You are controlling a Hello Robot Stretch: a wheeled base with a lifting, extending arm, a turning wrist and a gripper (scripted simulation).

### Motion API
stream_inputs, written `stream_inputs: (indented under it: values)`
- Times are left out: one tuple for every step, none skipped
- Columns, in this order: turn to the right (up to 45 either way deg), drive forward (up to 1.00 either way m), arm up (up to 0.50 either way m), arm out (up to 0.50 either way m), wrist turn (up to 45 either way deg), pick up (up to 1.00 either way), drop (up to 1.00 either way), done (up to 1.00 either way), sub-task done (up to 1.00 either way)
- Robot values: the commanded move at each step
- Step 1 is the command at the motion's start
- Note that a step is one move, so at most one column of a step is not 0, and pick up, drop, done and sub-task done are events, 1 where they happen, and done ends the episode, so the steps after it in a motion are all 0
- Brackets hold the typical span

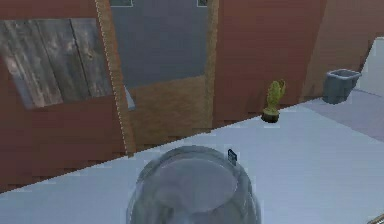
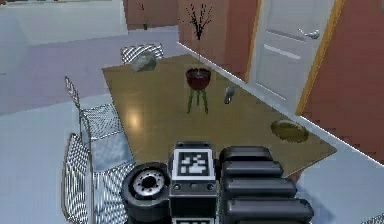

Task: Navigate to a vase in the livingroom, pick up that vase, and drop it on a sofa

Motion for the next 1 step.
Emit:
stream_inputs:
  values:
    - [0.0, 1.00, 0.00, 0.00, 0.0, 0.00, 0.00, 0.00, 0.00]
